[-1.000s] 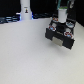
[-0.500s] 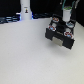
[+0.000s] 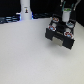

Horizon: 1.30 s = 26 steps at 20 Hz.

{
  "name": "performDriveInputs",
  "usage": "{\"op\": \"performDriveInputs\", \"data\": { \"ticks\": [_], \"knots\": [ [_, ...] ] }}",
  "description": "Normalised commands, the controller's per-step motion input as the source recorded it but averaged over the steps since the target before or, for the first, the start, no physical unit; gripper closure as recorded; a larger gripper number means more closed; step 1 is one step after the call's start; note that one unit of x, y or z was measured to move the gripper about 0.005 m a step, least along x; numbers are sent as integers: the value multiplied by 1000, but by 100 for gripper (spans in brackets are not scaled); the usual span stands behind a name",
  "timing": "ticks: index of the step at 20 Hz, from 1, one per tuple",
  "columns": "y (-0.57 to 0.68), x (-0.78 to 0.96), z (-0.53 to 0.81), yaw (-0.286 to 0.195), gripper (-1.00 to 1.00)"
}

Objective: Open the kcup holder, insert the kcup into the holder, and close the kcup holder

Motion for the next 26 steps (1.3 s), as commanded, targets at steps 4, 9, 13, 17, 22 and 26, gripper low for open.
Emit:
{"op": "performDriveInputs", "data": {
  "ticks": [4, 9, 13, 17, 22, 26],
  "knots": [
    [-63, -77, -267, 28, 100],
    [-70, -55, -177, 12, 100],
    [-40, -11, -199, 7, 100],
    [-87, 8, -184, 6, 100],
    [-51, 1, -251, 1, 100],
    [-69, -43, -197, -1, 100]
  ]
}}
